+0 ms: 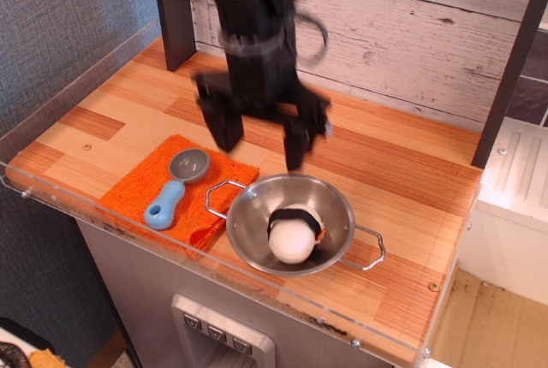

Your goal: Place the sushi in the pot.

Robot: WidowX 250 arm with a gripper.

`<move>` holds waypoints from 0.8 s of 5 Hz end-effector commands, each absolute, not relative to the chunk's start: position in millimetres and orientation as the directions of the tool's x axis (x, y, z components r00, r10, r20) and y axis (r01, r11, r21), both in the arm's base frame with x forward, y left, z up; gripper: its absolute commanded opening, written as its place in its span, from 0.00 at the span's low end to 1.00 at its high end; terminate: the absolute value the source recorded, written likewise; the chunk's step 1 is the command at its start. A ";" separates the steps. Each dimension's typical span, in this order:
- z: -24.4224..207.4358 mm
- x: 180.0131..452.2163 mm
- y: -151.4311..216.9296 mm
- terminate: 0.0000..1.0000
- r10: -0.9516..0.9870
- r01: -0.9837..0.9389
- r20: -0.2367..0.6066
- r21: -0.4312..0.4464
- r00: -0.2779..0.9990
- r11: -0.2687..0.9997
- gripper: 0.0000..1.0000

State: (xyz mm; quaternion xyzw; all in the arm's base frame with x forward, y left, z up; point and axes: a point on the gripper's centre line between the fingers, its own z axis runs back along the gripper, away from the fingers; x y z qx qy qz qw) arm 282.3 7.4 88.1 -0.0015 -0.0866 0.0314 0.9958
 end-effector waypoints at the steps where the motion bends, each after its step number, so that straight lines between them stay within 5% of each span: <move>1: 99.6 297.0 42.3 0.00 0.033 -0.040 0.182 0.035 0.983 0.999 1.00; 4: 96.4 296.0 48.2 0.00 0.000 -0.011 0.153 0.070 0.988 0.997 1.00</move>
